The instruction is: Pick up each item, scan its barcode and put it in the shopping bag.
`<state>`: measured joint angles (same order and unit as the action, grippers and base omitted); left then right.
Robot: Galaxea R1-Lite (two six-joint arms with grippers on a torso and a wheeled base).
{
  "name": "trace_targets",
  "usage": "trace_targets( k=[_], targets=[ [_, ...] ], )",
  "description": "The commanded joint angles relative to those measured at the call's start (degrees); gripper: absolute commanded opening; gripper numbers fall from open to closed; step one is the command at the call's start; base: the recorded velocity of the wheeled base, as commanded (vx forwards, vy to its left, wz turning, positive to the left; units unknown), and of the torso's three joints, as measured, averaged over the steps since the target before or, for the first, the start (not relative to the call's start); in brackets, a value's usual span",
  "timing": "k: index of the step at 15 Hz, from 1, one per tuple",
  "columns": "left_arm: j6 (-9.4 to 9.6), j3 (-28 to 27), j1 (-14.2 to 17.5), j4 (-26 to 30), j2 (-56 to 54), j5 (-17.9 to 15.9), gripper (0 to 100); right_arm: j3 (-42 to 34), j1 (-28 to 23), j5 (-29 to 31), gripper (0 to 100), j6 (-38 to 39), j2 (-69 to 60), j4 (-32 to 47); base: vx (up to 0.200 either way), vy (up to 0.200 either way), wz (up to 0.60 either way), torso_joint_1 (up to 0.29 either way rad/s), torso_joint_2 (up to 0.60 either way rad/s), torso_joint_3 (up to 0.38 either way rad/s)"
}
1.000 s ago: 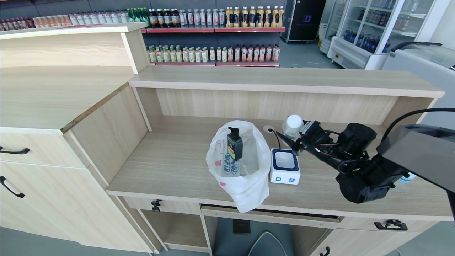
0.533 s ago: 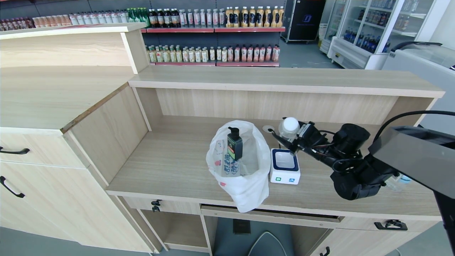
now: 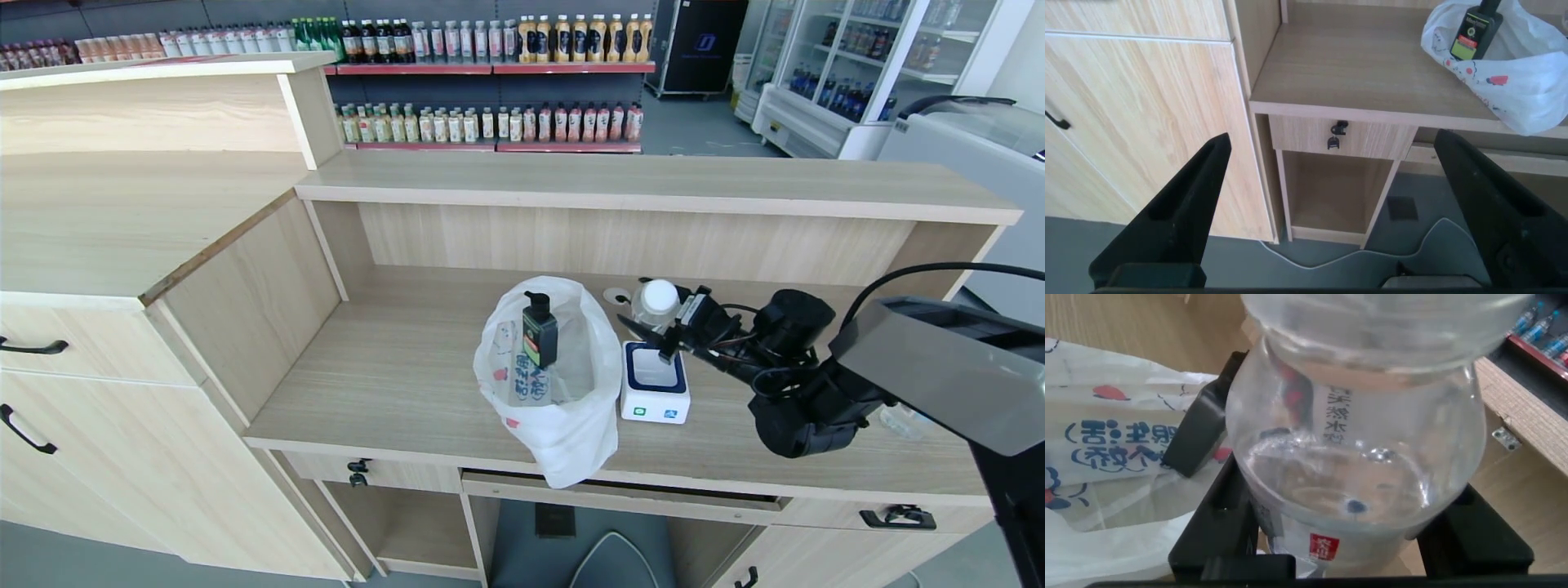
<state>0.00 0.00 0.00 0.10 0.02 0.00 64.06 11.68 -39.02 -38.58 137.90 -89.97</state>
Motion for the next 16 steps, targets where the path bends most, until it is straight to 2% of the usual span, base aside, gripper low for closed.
trace_targets(
  k=[1, 11, 16],
  targets=[
    [0.00, 0.00, 0.00, -0.01, -0.02, 0.00, 100, 0.36, 0.01, -0.27, 0, 0.00, 0.79, -0.03, 0.000, 0.000, 0.00, 0.000, 0.00, 0.000],
    [0.00, 0.00, 0.00, 0.08, -0.02, 0.00, 100, 1.59, -0.43, -1.93, 0, 0.00, 2.37, -0.03, 0.000, 0.000, 0.00, 0.000, 0.00, 0.000],
    [0.00, 0.00, 0.00, -0.01, -0.02, 0.00, 100, 0.10, -0.87, -1.76, 0, 0.97, -1.32, -0.03, 0.000, 0.000, 0.00, 0.000, 0.00, 0.000]
  ],
)
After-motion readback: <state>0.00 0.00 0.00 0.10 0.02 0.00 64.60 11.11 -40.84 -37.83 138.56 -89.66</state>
